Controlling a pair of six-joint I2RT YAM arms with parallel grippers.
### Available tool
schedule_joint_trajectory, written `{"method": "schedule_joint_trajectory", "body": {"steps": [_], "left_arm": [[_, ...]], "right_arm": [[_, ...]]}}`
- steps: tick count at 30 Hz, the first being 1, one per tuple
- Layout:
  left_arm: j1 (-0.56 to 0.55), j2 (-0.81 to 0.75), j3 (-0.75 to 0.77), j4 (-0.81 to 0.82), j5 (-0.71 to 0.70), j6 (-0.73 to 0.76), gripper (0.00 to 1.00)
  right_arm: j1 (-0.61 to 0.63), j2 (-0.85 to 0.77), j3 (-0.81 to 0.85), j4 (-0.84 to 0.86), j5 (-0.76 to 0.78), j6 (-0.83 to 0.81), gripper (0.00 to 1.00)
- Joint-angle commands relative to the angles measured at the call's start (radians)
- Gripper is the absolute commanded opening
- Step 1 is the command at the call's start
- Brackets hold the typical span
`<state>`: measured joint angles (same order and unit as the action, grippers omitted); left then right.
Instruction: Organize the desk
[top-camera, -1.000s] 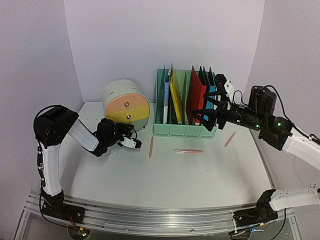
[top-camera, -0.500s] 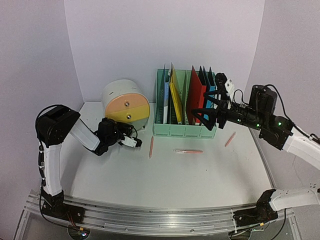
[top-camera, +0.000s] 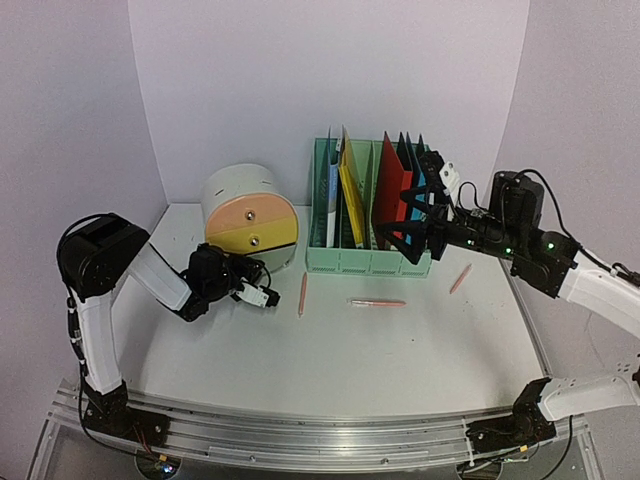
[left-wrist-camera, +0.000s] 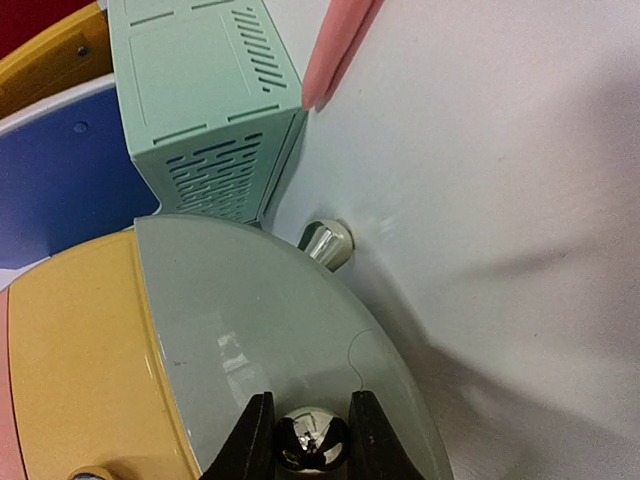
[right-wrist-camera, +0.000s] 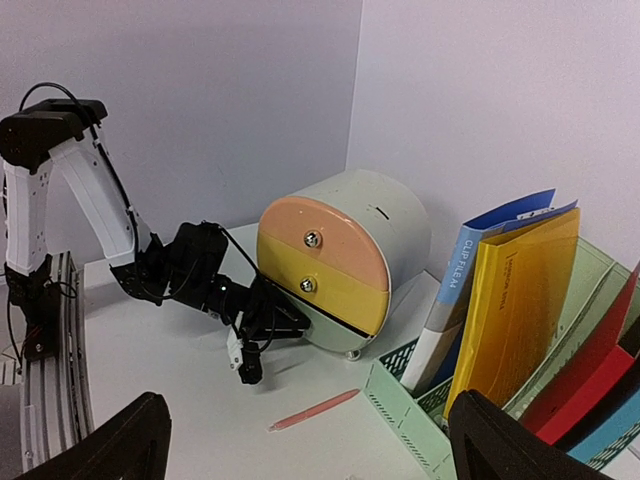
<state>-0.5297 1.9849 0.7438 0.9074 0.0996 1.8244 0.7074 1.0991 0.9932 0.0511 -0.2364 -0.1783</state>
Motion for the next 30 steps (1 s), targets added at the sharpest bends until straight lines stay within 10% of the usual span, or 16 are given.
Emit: {"method": "schedule_joint_trajectory", "body": {"steps": [1,16,21,30], "left_arm": [[-0.041,-0.068,-0.046,-0.053,0.026,-0.023,0.09],[-0.109,-0.145,0.104,-0.459,-0.068,-0.374,0.08],[-0.124,-0.190,-0.003,-0.412,-0.033,-0.258,0.05],[-0.125,-0.181,-0.011,-0.412,-0.036,-0.256,0.04]], "right_arm": [[0.001,0.017,0.044,0.021,-0.025,0.017,0.98],[0.001,0.025,0.038,0.026,-0.022,0.030,0.98],[0.001,0.033,0.035,0.031,-0.019,0.029,0.98],[0.056,0.424,0.245,0.085,0.122,0.273,0.82]]}}
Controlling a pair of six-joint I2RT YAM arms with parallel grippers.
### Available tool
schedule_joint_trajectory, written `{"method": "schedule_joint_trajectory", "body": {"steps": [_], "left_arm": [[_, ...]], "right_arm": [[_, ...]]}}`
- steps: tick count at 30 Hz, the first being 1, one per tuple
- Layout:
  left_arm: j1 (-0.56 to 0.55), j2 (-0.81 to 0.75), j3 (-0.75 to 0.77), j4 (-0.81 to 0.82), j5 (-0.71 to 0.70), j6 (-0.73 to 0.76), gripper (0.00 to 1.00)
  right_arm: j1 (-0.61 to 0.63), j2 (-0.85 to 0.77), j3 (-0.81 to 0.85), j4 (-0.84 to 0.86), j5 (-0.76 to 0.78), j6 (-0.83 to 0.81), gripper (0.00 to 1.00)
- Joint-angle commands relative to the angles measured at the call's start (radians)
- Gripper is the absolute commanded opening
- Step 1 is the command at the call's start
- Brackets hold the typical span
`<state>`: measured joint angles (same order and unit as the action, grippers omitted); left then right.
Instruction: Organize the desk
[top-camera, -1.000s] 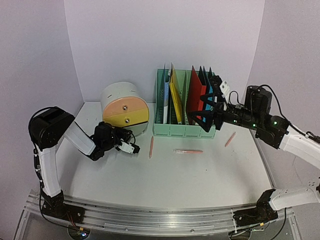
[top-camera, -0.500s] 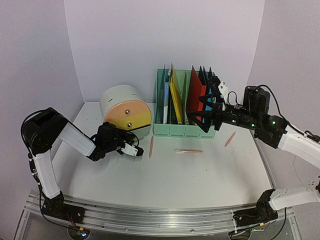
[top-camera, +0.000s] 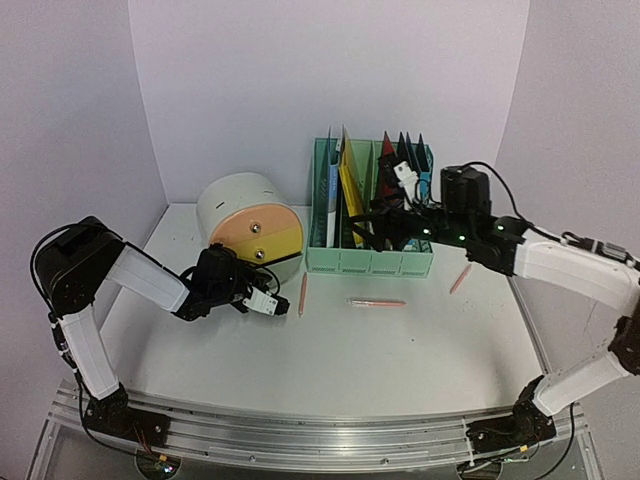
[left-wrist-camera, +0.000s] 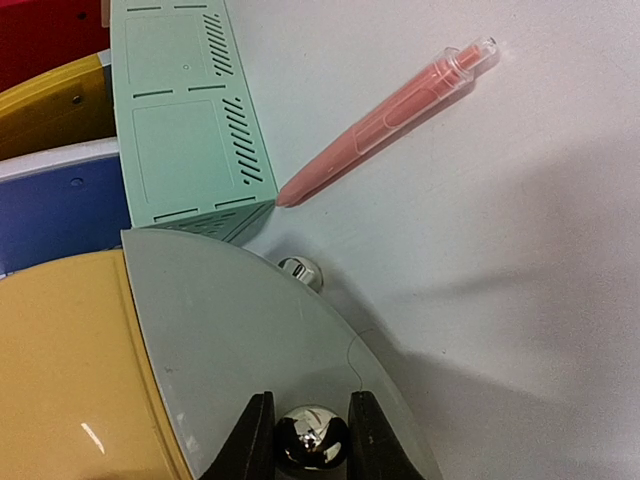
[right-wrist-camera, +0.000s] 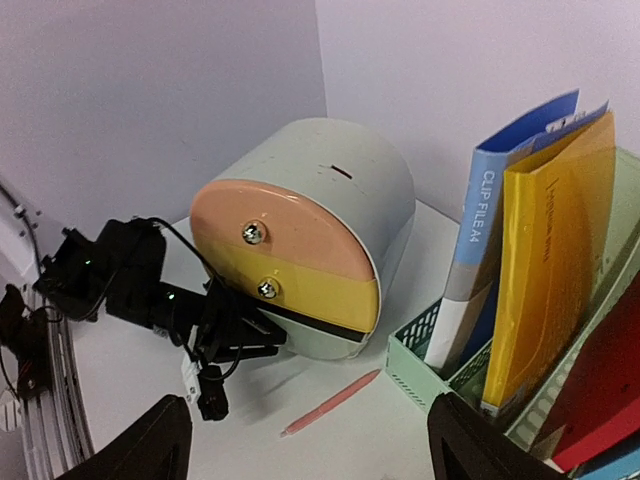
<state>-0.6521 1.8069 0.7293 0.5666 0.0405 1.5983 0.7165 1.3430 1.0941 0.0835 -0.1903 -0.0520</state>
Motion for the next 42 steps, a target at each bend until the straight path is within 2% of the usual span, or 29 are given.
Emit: {"method": "schedule_joint_trajectory", "body": {"steps": [1,2,4,8,14,21,28,37,40,42], "left_arm": [[-0.003,-0.001,0.000,-0.065,0.025,-0.022,0.04],[-0.003,0.000,-0.007,-0.054,0.025,-0.017,0.04],[-0.003,0.002,-0.015,-0.044,0.020,-0.011,0.04],[-0.003,-0.006,-0.026,-0.040,0.027,-0.010,0.04],[-0.003,0.006,-0.022,-0.021,0.032,-0.004,0.03],[-0.003,0.001,-0.019,-0.011,0.039,0.002,0.03],[-0.014,0.002,-0.021,0.009,0.049,0.002,0.03],[-0.060,-0.009,-0.012,-0.002,0.041,-0.033,0.03],[-0.083,-0.028,-0.012,-0.058,0.009,-0.083,0.02],[-0.106,-0.042,0.014,-0.140,-0.024,-0.183,0.03]], "right_arm": [[0.068,0.240,0.197,0.054,0.071,0.164,0.81],[0.082,0.285,0.239,0.055,0.067,0.184,0.80],[0.105,0.383,0.319,0.061,0.095,0.240,0.69],[0.131,0.530,0.435,0.142,0.104,0.383,0.36],[0.138,0.701,0.527,0.292,0.151,0.541,0.01],[0.147,0.882,0.647,0.350,0.160,0.604,0.00],[0.168,0.956,0.718,0.379,0.190,0.653,0.00],[0.192,0.985,0.719,0.419,0.276,0.706,0.00],[0.192,0.984,0.716,0.424,0.287,0.706,0.00],[0.191,0.983,0.711,0.425,0.287,0.712,0.00]]}}
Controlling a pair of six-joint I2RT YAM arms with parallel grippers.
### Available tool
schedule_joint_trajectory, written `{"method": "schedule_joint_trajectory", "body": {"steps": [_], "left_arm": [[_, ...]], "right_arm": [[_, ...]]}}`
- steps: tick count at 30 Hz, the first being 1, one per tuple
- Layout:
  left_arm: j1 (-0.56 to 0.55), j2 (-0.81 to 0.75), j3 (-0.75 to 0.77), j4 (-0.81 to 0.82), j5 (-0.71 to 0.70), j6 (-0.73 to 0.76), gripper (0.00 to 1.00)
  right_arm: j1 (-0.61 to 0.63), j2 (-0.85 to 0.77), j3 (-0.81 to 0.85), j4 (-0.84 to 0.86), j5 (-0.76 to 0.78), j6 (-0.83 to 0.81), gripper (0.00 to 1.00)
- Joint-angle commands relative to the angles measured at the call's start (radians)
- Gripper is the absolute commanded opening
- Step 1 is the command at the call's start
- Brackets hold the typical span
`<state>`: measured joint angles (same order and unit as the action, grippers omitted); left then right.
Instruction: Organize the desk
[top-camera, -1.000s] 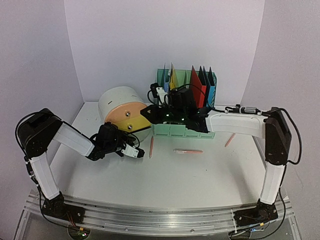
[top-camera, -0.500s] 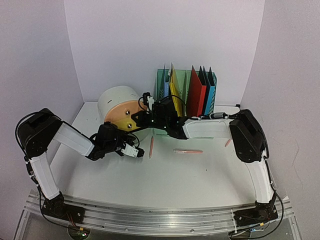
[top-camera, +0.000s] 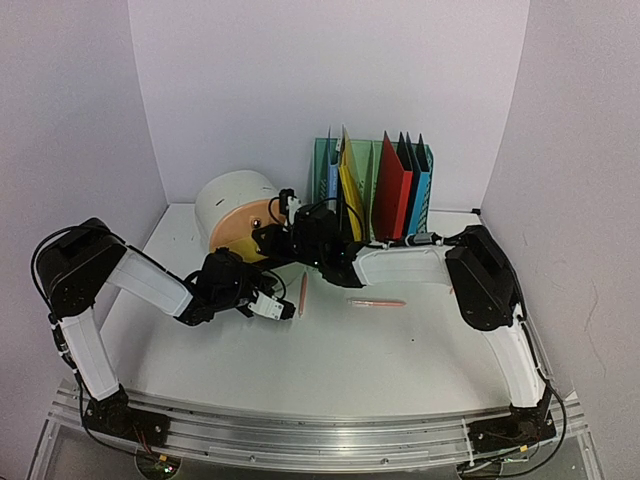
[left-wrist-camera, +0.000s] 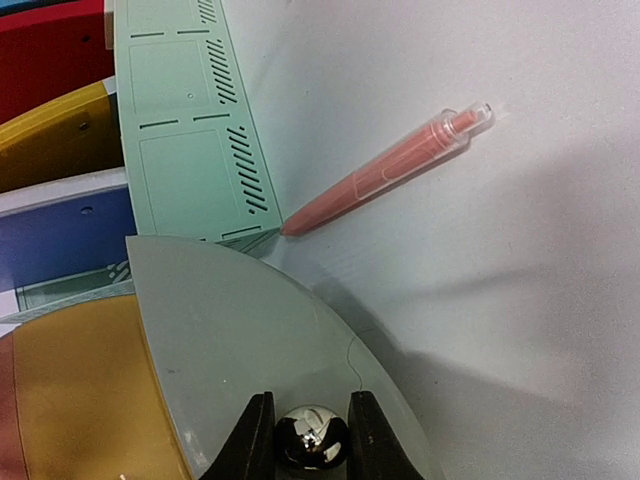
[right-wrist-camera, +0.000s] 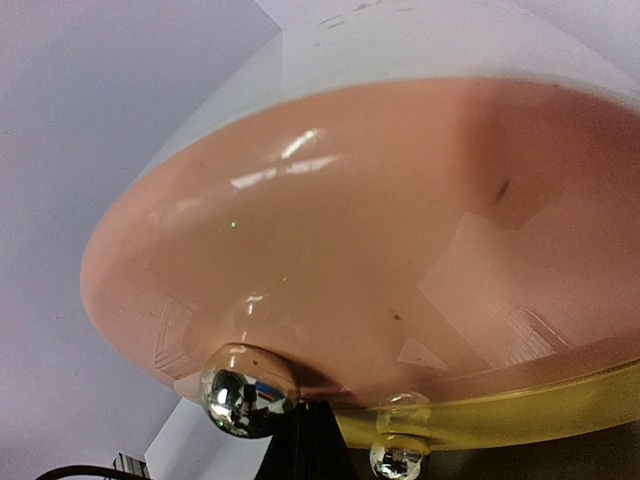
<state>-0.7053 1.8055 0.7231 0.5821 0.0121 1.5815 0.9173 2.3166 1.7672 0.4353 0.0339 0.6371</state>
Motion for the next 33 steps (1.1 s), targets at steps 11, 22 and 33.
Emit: {"method": "schedule_joint_trajectory", "body": {"steps": [11,22,33], "left_arm": [[-0.123,-0.087,0.042,-0.328,-0.084,-0.344,0.03],[-0.126,-0.087,0.024,-0.323,-0.110,-0.335,0.28],[-0.126,-0.205,0.048,-0.393,-0.040,-0.354,0.52]], "right_arm": [[-0.008,-0.024,-0.020,0.087,0.062,0.017,0.00],[-0.008,-0.134,-0.090,0.086,0.045,-0.067,0.03],[-0.008,-0.399,-0.274,-0.041,0.067,-0.042,0.33]]}}
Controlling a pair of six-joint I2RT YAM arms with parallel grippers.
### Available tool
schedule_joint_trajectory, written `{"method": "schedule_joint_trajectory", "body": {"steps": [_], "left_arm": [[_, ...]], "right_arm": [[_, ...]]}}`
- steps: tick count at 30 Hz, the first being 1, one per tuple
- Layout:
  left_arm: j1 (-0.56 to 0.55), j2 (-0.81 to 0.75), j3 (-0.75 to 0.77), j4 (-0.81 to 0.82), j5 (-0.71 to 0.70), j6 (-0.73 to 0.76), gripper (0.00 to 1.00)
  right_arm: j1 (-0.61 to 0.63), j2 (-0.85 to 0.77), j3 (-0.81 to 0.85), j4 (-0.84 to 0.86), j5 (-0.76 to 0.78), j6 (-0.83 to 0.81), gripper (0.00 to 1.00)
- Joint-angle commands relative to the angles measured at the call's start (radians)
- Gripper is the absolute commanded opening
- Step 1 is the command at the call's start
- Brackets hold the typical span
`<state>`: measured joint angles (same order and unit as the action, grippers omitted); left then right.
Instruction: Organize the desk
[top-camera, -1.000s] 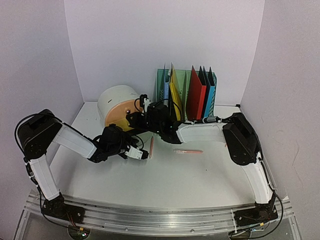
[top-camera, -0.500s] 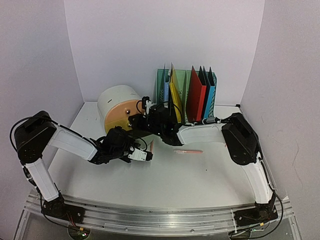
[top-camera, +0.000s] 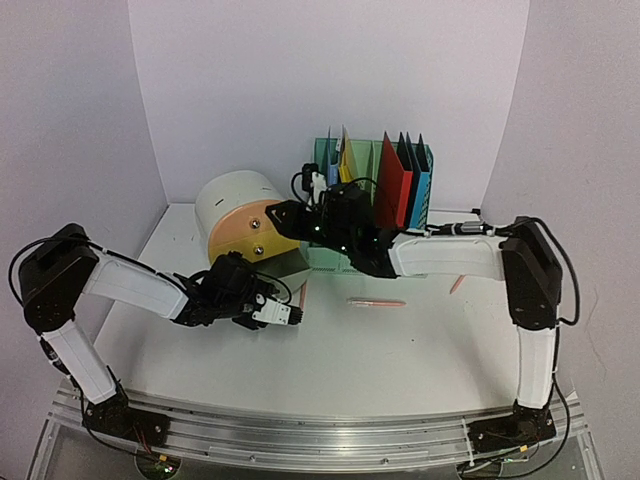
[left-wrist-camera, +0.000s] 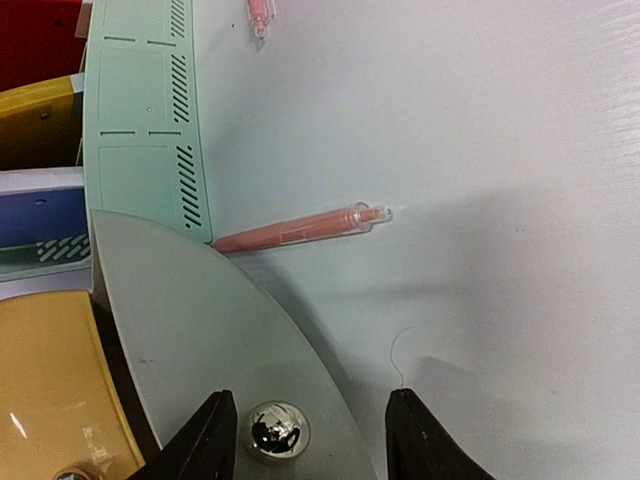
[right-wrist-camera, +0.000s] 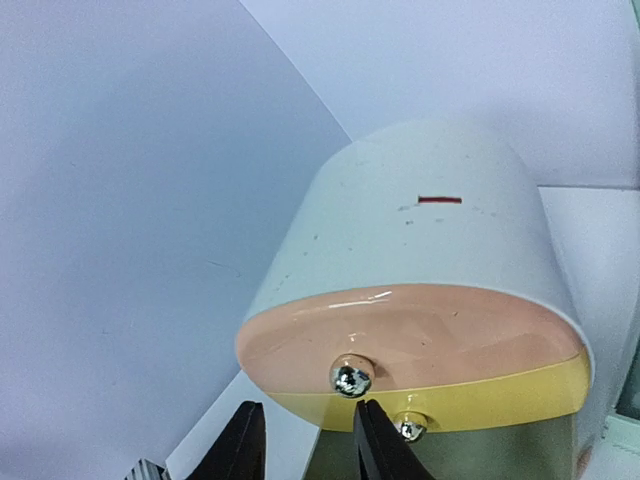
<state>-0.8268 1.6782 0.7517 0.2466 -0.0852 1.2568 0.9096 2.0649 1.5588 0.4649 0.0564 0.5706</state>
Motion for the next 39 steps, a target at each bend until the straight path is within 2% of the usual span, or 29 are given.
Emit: {"method": "schedule_joint_trajectory", "body": {"steps": [1,5,8,10,12,15,18,23,32,39], "left_arm": [[-0.005,-0.100,0.026,-0.083,0.078,-0.040,0.52],[-0.004,-0.257,0.051,-0.276,0.299,-0.116,0.62],[-0.004,-0.399,0.068,-0.406,0.473,-0.274,0.74],[-0.001,-0.461,0.083,-0.410,0.443,-0.503,0.78],[0.015,-0.490,0.124,-0.443,0.348,-0.724,0.78],[0.113,-0.522,0.178,-0.512,0.345,-0.999,0.78],[0.215,-0.569,0.166,-0.508,0.327,-1.155,0.79],[0.253,-0.631,0.133,-0.491,0.274,-1.149,0.80],[0.253,-0.653,0.124,-0.499,0.269,-1.099,0.80],[0.253,-0.654,0.122,-0.497,0.263,-1.078,0.80]], "right_arm": [[0.000,-0.174,-0.088,-0.132,0.081,0.050,0.35],[0.003,-0.256,-0.180,-0.441,0.258,0.172,0.46],[0.010,-0.265,-0.182,-0.669,0.324,0.228,0.59],[0.015,-0.231,-0.133,-0.793,0.335,0.243,0.68],[0.024,-0.175,-0.064,-0.887,0.340,0.246,0.71],[0.053,-0.099,-0.008,-0.945,0.354,0.252,0.70],[0.086,0.006,0.065,-0.947,0.357,0.221,0.65],[0.109,0.170,0.183,-0.935,0.364,0.206,0.64],[0.112,0.246,0.207,-0.844,0.461,0.207,0.54],[0.111,0.304,0.208,-0.776,0.431,0.186,0.49]]}}
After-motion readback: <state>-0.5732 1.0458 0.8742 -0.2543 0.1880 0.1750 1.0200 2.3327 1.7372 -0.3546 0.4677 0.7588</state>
